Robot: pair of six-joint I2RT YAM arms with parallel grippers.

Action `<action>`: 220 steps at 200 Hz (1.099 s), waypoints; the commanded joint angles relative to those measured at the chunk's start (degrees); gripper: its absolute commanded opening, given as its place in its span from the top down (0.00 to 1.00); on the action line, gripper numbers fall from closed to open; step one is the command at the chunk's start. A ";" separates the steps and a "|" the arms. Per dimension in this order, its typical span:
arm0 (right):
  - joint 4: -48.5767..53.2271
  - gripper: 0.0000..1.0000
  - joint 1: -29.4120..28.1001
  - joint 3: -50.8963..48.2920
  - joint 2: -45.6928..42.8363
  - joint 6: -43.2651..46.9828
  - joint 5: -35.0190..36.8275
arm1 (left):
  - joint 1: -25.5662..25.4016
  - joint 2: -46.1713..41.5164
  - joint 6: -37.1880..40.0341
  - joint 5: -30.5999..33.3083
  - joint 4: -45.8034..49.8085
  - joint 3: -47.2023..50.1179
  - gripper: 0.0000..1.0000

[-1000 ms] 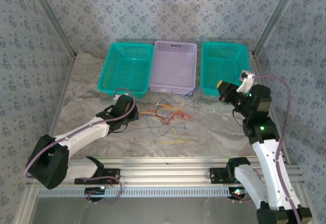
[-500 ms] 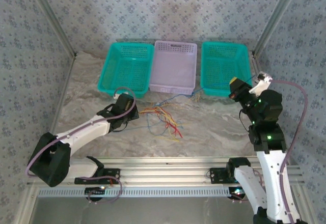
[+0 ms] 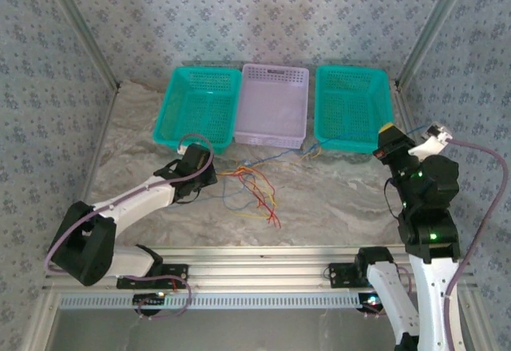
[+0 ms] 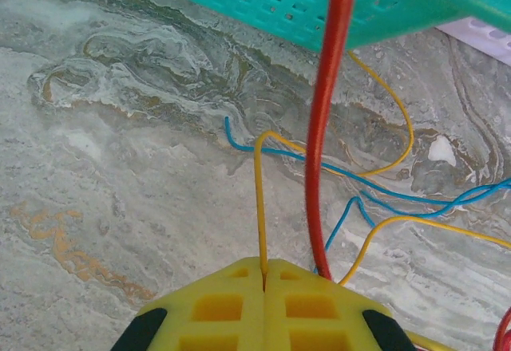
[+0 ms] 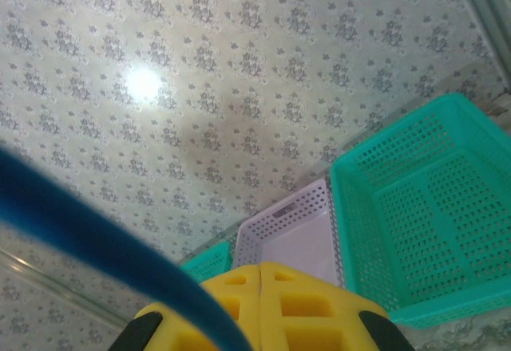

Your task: Untangle the cables

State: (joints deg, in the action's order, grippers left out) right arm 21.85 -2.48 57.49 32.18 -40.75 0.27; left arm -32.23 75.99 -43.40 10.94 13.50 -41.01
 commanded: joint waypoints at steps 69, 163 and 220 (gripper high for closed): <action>-10.42 1.00 0.64 -7.11 9.47 -3.46 -14.25 | 0.16 -1.51 -4.22 -1.66 3.64 -1.77 1.00; -12.36 0.69 -13.85 -11.51 18.35 6.38 -12.08 | -3.55 -3.92 -4.78 -2.06 1.54 -2.92 1.00; -17.18 0.53 -25.96 -10.94 27.05 13.10 -11.49 | -4.50 -4.01 -4.45 -1.32 0.84 -2.98 1.00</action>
State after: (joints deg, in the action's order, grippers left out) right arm 7.92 -24.60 46.00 55.31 -32.73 -12.23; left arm -36.23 73.43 -47.66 9.47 14.83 -42.61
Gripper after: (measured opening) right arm 0.451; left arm 0.044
